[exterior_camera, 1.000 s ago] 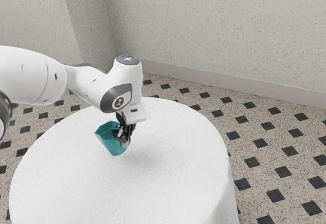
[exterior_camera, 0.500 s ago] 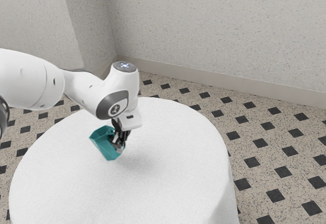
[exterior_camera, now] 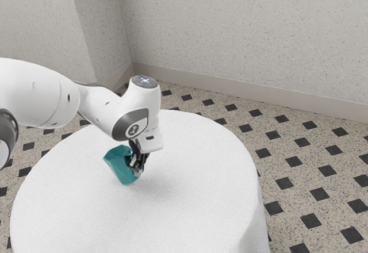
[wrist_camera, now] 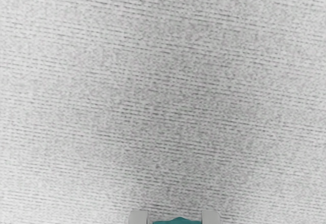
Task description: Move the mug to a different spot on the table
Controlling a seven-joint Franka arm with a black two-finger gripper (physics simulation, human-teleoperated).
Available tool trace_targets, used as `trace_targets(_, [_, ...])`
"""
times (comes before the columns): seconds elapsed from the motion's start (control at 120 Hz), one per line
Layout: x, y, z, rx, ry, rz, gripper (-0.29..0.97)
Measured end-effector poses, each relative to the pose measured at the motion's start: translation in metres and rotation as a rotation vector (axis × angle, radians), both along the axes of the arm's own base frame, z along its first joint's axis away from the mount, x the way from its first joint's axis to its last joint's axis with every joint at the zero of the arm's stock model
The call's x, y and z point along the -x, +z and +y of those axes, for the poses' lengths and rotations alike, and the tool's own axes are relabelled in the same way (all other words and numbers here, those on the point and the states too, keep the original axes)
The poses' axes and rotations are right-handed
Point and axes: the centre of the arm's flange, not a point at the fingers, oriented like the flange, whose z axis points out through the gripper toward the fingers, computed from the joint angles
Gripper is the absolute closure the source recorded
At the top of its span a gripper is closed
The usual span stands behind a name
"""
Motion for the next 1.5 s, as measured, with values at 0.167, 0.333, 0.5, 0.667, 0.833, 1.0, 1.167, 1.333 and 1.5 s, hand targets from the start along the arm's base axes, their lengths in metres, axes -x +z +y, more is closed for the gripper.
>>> trace_targets(0.167, [0.001,-0.001,-0.006,0.004,-0.007,-0.001,0.66])
trace_targets(0.333, [0.003,-0.005,-0.006,0.005,-0.008,0.018,0.33])
trace_targets(0.5, [0.004,-0.006,-0.01,0.015,-0.008,0.025,0.16])
trace_targets(0.667, [0.002,-0.003,-0.013,0.054,0.021,0.02,0.09])
trace_targets(0.833, [-0.007,0.01,-0.015,0.115,0.072,-0.011,0.05])
trace_targets(1.0, [-0.009,0.038,-0.016,0.185,0.122,-0.046,0.04])
trace_targets(1.167, [-0.023,0.076,-0.016,0.217,0.182,-0.089,0.03])
trace_targets(1.333, [-0.046,0.124,0.003,0.223,0.34,-0.15,0.02])
trace_targets(1.5, [-0.066,0.196,0.03,0.254,0.566,-0.223,0.02])
